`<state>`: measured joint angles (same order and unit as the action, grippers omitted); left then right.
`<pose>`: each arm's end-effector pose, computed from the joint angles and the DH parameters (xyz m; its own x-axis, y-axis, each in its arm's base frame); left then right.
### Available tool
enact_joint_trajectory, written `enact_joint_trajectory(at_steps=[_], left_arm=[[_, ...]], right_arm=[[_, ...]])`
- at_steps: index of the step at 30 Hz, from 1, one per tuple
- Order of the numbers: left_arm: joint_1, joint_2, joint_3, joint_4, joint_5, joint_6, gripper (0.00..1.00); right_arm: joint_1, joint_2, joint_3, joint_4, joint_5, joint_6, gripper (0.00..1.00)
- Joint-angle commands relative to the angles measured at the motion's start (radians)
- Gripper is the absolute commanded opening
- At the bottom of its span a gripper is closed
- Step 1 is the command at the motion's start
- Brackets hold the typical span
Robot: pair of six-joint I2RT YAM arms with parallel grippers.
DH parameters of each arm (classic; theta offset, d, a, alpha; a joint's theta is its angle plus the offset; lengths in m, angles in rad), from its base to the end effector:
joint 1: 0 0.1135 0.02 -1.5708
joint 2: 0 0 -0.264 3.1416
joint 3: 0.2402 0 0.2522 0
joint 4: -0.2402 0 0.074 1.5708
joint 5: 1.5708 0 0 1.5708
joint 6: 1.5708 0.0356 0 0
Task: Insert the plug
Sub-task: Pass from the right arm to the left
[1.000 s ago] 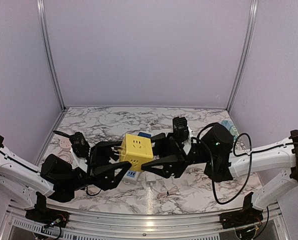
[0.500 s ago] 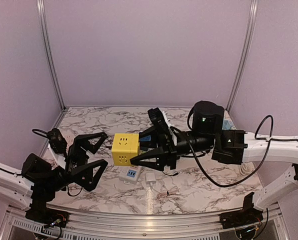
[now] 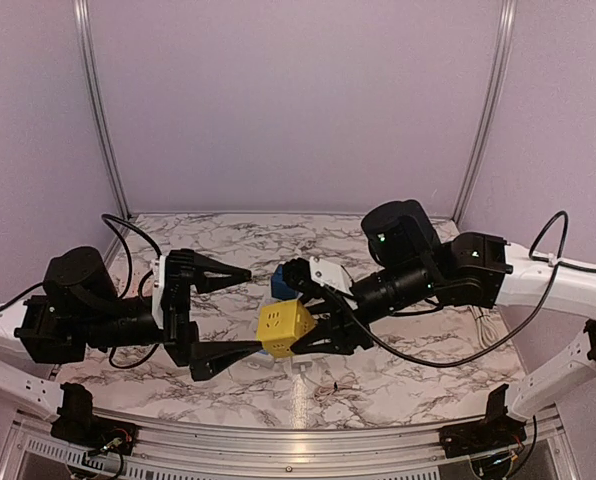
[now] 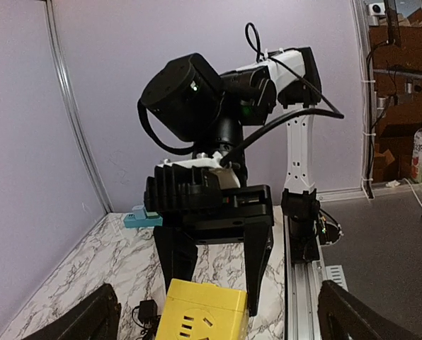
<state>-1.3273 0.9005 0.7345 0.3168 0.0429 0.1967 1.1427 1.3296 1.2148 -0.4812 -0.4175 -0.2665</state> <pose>0.0506 -0.2098 0.3555 0.2270 -0.1040 -0.9683 0.9539 0.2244 0.1995 0.1095 0.2747 0.3416 0.0309 -0.5122 -0.8583 -0.9980 -0.0629 0.0016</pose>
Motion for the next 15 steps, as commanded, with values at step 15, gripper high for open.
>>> enact_joint_trajectory(at_steps=[15], left_arm=[[0.024,0.230,0.155,-0.391,0.038,0.233,0.99]], right_arm=[[0.012,-0.043,0.054,-0.092,-0.115,-0.112,0.00]])
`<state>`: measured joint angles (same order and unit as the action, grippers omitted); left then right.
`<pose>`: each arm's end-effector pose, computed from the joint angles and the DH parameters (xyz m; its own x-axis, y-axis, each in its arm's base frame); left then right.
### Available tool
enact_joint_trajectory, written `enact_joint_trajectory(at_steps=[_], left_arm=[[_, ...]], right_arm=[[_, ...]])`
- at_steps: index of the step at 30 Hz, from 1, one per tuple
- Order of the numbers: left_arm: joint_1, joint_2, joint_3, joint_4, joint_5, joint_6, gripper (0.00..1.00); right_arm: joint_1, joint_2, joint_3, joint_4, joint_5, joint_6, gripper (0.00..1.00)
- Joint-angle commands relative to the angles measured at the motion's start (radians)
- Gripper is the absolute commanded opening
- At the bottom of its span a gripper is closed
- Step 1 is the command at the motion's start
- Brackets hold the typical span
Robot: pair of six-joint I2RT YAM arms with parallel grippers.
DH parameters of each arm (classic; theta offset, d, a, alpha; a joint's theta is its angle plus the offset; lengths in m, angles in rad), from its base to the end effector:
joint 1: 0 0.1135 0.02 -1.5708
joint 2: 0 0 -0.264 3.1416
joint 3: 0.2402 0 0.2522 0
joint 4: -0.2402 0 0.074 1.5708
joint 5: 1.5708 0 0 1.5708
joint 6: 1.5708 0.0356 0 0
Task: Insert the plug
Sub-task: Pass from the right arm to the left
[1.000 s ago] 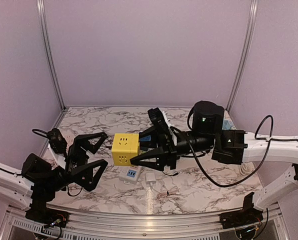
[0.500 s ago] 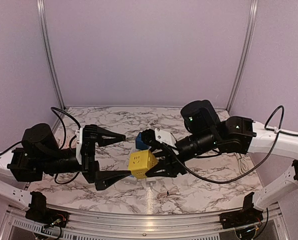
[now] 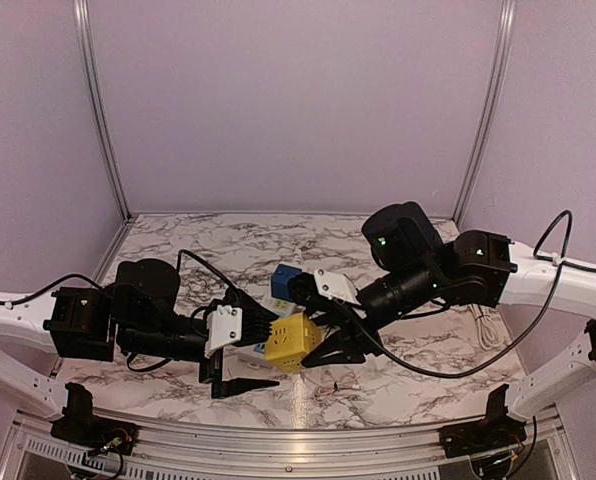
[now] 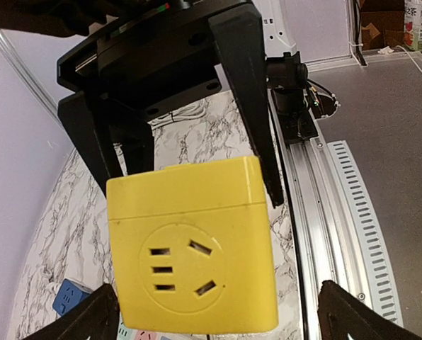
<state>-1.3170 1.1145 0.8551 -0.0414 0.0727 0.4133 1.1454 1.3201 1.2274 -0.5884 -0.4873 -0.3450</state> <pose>0.0629 -0.2527 0.3132 0.3266 0.3362 -0.8833 0.9300 0.0526 0.3639 0.1028 0.2673 0.3399 0.0784 -0.5510 -0.8308 -0.9866 -0.1626 0.0147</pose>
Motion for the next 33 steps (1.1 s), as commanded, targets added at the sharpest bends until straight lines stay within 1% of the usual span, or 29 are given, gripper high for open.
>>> enact_joint_trajectory(at_steps=[1,8,11,13,16,17,20,23,24,25,27,29,31,33], left_arm=[[0.016,0.018,0.035,-0.031,0.008,0.015,0.99],[0.030,0.030,0.038,-0.015,0.038,0.007,0.99],[0.033,0.039,0.041,-0.004,0.063,0.004,0.95],[0.034,0.047,0.045,-0.007,0.075,0.005,0.91],[0.036,0.065,0.050,-0.014,0.085,0.007,0.79],[0.036,0.068,0.049,-0.014,0.084,0.008,0.74],[0.040,0.077,0.047,-0.009,0.085,0.007,0.51],[0.044,0.074,0.034,0.015,0.078,0.000,0.25],[0.046,0.069,0.024,0.029,0.071,-0.006,0.20],[0.049,0.060,0.011,0.060,0.066,-0.013,0.15],[0.055,0.029,-0.030,0.135,0.060,-0.036,0.08],[0.068,-0.015,-0.094,0.243,0.064,-0.071,0.01],[0.078,-0.064,-0.167,0.391,0.080,-0.111,0.00],[0.085,-0.098,-0.222,0.482,0.099,-0.144,0.00]], right_arm=[[0.010,-0.035,0.041,0.015,-0.052,-0.037,0.00],[0.034,-0.009,0.051,0.000,-0.011,-0.062,0.00],[0.040,0.008,0.053,0.002,0.012,-0.064,0.00],[0.040,0.012,0.052,0.010,0.013,-0.065,0.00],[0.039,0.008,0.049,0.029,0.011,-0.063,0.00],[0.040,0.008,0.050,0.032,0.010,-0.063,0.00],[0.040,0.011,0.053,0.036,0.015,-0.066,0.00],[0.040,0.010,0.049,0.050,0.028,-0.067,0.01],[0.040,0.007,0.045,0.058,0.035,-0.066,0.09],[0.040,0.002,0.032,0.072,0.040,-0.064,0.20],[0.040,-0.022,0.002,0.125,0.043,-0.058,0.40],[0.040,-0.065,-0.070,0.206,0.052,-0.049,0.58],[0.039,-0.124,-0.136,0.300,0.052,-0.034,0.71],[0.039,-0.163,-0.195,0.406,0.044,-0.012,0.80]])
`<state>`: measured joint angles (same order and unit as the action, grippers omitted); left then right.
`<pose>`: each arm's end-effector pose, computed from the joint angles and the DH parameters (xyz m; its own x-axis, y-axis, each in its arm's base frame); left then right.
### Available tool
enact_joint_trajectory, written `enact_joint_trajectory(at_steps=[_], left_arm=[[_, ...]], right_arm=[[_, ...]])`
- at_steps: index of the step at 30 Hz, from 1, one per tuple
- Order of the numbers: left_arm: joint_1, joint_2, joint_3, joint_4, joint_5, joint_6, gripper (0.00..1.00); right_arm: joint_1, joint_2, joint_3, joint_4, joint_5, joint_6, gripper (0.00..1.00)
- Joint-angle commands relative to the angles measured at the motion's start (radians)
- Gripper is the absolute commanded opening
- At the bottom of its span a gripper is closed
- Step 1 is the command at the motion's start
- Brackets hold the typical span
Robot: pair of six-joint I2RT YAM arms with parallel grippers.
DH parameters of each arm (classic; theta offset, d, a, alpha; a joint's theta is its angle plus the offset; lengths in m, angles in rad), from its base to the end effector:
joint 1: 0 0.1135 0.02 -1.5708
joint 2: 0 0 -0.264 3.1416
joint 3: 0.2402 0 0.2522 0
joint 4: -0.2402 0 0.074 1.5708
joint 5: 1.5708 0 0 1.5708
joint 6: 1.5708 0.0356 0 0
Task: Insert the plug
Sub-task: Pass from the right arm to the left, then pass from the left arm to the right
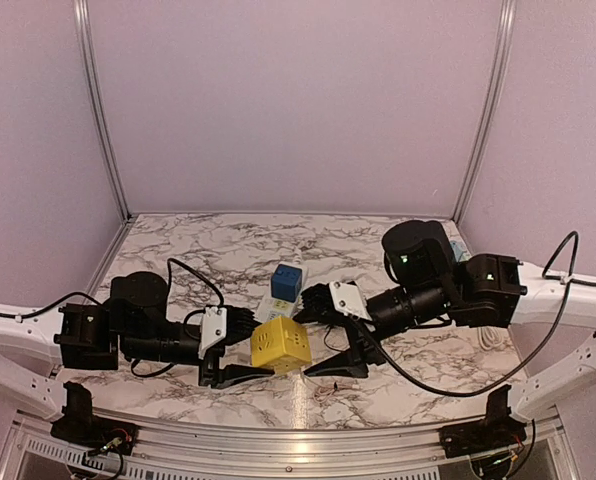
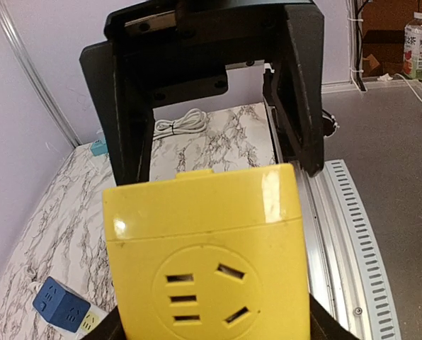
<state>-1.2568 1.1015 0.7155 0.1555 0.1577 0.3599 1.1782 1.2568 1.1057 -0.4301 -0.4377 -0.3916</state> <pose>0.0739 -0.2456 0.2874 0.2814 0.2596 -0.9238 0.9482 0.0728 0.3093 0.0926 0.2630 0.3287 0.1770 -0.4762 -0.8614 -0.9789 -0.1758 -0.1039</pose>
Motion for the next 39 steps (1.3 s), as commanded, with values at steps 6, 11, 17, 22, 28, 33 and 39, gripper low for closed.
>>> enact_joint_trajectory(at_steps=[6,11,17,22,28,33,39], left_arm=[[0.031,-0.114,-0.149,0.414,0.058,-0.149,0.00],[0.031,-0.107,-0.151,0.440,0.083,-0.171,0.00],[0.031,-0.120,-0.155,0.443,0.086,-0.179,0.00],[0.031,-0.134,-0.160,0.425,0.073,-0.177,0.00],[0.031,-0.149,-0.162,0.408,0.065,-0.169,0.00],[0.031,-0.146,-0.159,0.402,0.065,-0.163,0.00],[0.031,-0.139,-0.161,0.403,0.060,-0.163,0.00]], right_arm=[[0.006,-0.106,-0.150,0.458,-0.016,0.089,0.86],[0.006,-0.049,-0.141,0.537,-0.014,0.122,0.87],[0.006,0.004,-0.096,0.534,-0.075,0.146,0.77],[0.006,0.008,-0.092,0.559,-0.138,0.186,0.67],[0.006,-0.007,-0.093,0.578,-0.164,0.221,0.71],[0.006,-0.002,-0.086,0.579,-0.136,0.236,0.70],[0.006,0.033,-0.069,0.598,-0.153,0.264,0.39]])
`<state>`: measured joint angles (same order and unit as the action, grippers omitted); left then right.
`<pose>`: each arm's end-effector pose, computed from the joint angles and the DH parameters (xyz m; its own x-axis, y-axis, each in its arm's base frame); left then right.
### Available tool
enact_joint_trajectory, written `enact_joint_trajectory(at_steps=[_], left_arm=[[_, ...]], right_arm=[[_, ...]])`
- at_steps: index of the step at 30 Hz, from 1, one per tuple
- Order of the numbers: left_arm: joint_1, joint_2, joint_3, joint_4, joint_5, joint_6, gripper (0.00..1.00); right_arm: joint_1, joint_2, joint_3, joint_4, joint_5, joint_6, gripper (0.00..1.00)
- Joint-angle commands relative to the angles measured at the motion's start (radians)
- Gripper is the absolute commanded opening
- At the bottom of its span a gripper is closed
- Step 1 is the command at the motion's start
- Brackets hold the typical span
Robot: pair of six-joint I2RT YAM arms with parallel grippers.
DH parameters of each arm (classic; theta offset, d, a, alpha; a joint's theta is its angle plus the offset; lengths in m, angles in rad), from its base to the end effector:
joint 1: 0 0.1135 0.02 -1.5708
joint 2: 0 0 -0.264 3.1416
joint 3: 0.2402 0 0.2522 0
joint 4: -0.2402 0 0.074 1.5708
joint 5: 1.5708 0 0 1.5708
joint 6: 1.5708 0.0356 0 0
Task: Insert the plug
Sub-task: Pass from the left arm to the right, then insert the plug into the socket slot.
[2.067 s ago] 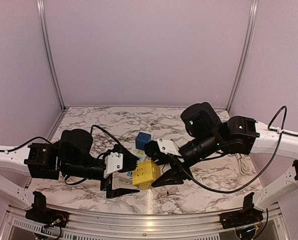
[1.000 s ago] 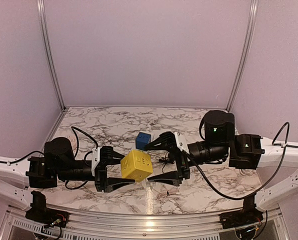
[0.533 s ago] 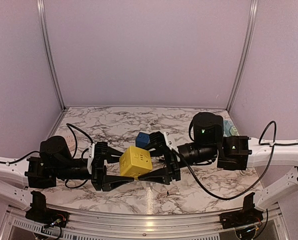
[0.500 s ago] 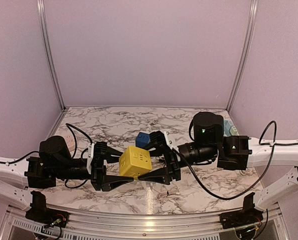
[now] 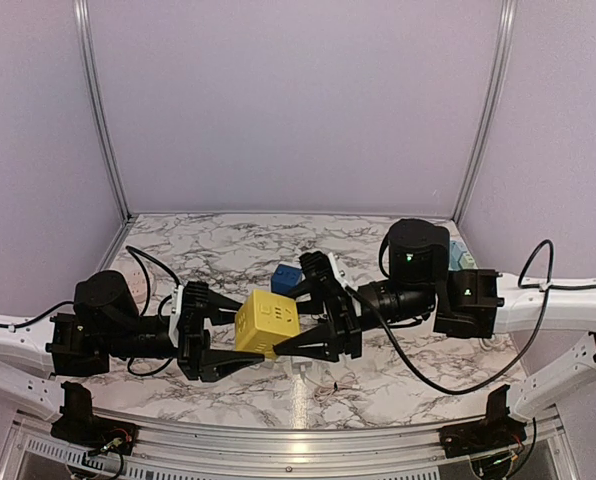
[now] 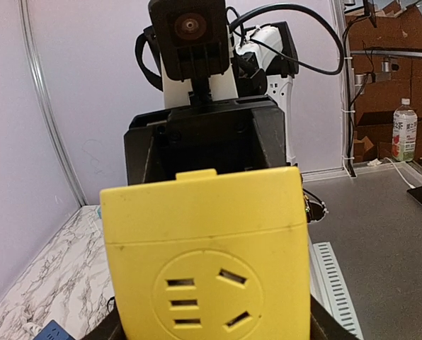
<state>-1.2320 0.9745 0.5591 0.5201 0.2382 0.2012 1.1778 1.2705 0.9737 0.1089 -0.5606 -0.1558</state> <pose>0.0679 -0.2179 0.2993 0.2328 -0.0763 -0.9695 0.9675 0.1193 0.2229 0.0959 0.2807 0.3320 0.0818 -0.1459 -0.9859 -0.9816 -0.1830 -0.0543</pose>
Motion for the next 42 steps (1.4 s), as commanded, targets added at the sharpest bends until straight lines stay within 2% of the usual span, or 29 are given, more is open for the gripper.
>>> enact_joint_trajectory(at_steps=[1,2,3,5,6,8,9,13,20,26,29,35,42], left_arm=[[0.006,-0.013,-0.006,0.039,-0.024,-0.004,0.00],[0.006,-0.014,-0.008,0.038,-0.030,-0.003,0.01],[0.006,-0.015,-0.013,0.039,-0.038,-0.007,0.12],[0.006,-0.024,-0.027,0.044,-0.074,-0.015,0.53],[0.006,-0.033,-0.037,0.050,-0.096,-0.021,0.68],[0.011,-0.057,-0.063,0.064,-0.156,-0.047,0.96],[0.018,-0.072,-0.077,0.072,-0.191,-0.066,0.98],[0.076,-0.138,-0.137,0.108,-0.331,-0.182,0.99],[0.250,-0.178,-0.195,0.142,-0.367,-0.445,0.99],[0.396,-0.030,-0.133,0.095,-0.270,-0.634,0.99],[0.452,0.079,-0.104,0.132,-0.170,-0.713,0.99],[0.474,0.234,-0.087,0.252,-0.097,-0.773,0.99],[0.474,0.349,-0.024,0.226,-0.059,-0.772,0.99]], right_arm=[[0.006,0.027,0.067,0.063,-0.036,0.035,0.30],[0.006,0.033,0.070,0.064,-0.043,0.037,0.20],[0.006,0.038,0.074,0.063,-0.050,0.039,0.13],[0.006,0.044,0.079,0.052,-0.037,0.034,0.04],[0.006,0.043,0.080,0.040,-0.018,0.031,0.02],[0.005,0.037,0.082,0.009,0.058,0.015,0.00],[0.003,0.036,0.083,-0.009,0.095,0.010,0.00],[-0.039,0.048,0.085,-0.058,0.196,0.017,0.00],[-0.111,0.142,0.067,-0.052,0.240,0.046,0.00],[-0.143,0.239,0.049,0.004,0.276,0.055,0.00],[-0.164,0.286,0.041,0.037,0.280,0.062,0.00],[-0.202,0.387,0.040,0.081,0.271,0.070,0.00],[-0.266,0.474,0.049,0.122,0.188,0.083,0.00]])
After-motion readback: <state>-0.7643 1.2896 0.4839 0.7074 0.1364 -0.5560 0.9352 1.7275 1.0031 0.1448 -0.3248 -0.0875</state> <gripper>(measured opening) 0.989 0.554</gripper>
